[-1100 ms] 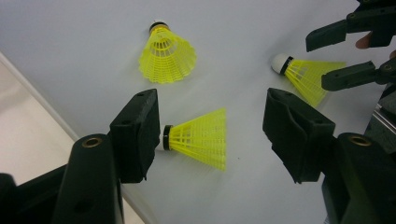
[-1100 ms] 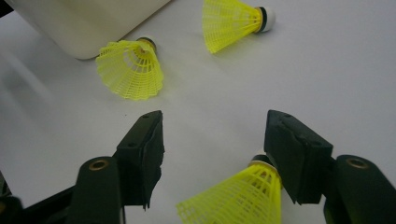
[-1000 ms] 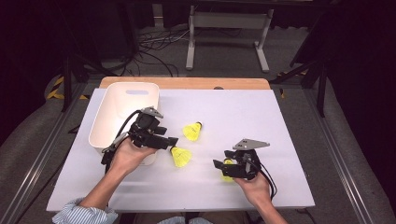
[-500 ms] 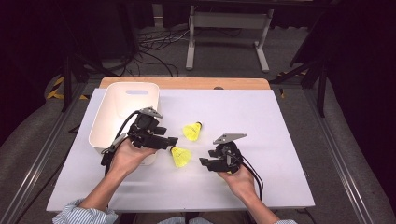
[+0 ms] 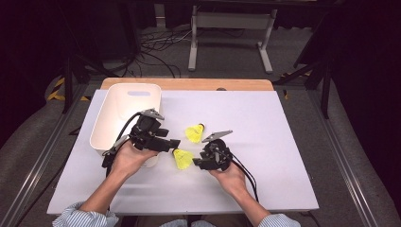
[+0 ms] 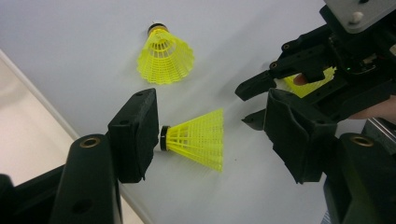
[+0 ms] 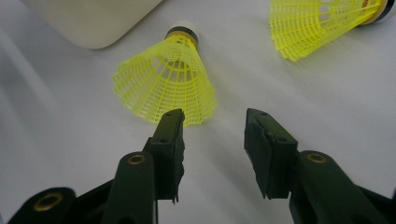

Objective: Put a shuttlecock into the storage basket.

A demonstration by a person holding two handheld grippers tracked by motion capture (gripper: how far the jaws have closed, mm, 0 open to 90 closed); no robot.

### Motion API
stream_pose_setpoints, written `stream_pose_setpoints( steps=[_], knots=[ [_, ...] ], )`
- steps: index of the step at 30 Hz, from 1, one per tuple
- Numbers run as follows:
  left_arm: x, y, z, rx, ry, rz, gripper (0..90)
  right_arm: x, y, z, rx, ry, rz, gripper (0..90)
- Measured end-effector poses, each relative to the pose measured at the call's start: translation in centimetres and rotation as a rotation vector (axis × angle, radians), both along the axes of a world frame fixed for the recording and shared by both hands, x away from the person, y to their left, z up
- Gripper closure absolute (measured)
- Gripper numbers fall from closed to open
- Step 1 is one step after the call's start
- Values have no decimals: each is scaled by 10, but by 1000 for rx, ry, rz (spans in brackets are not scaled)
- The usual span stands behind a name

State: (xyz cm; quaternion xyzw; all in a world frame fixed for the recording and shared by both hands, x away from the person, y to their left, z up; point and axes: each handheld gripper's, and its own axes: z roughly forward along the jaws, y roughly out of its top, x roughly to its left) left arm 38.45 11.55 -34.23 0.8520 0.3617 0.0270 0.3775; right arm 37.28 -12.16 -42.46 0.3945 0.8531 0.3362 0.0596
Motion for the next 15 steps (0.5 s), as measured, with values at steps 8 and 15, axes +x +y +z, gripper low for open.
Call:
stream_pose_setpoints(
  steps=[8,15],
  knots=[
    [0,0,0,0,-6,-6,359,9,7,-2,-13,20,-12,626],
    [0,0,0,2,-7,-9,356,11,14,-2,-23,45,-28,641]
  ],
)
